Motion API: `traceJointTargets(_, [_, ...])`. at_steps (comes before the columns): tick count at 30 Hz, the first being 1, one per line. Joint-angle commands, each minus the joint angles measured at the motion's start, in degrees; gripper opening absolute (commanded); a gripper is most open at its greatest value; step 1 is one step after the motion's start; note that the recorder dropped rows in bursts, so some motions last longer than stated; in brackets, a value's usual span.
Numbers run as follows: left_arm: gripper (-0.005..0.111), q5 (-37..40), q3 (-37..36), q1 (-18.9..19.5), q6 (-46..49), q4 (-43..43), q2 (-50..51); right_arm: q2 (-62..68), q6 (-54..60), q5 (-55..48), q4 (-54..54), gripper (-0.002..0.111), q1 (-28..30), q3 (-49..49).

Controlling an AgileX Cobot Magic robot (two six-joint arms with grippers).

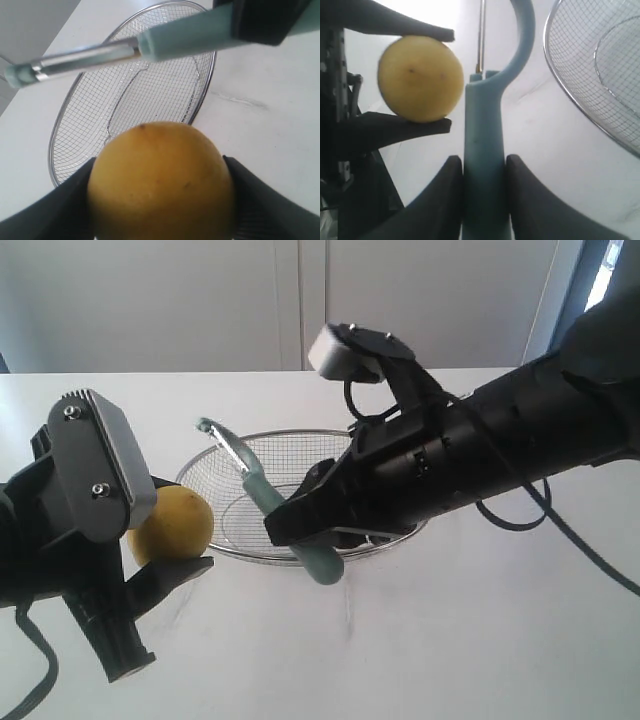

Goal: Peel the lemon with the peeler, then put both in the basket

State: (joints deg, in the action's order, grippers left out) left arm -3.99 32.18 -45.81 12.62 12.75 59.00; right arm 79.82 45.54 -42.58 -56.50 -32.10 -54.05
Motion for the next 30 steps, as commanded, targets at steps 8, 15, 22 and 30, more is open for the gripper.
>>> traceJointTargets(8, [0.000,-0.64,-0.21,-0.12,-0.35,-0.67,-0.30,-11.92,-14.16,9.82,24.91,0.000,0.31,-0.21])
traceJointTargets(15, [0.000,-0.64,-0.21,-0.12,-0.35,-0.67,-0.30,-12.53,-31.39,12.37,45.25,0.000,0.31,1.37])
traceJointTargets(22, [0.000,-0.64,-0.21,-0.12,-0.35,-0.67,-0.30,-4.54,-34.13,12.21,45.61,0.000,0.31,1.52])
traceJointTargets(30, [0.000,-0.76,-0.21,-0.12,-0.35,-0.67,-0.30,4.62,-28.99,12.05,33.24,0.000,-0.05,1.52])
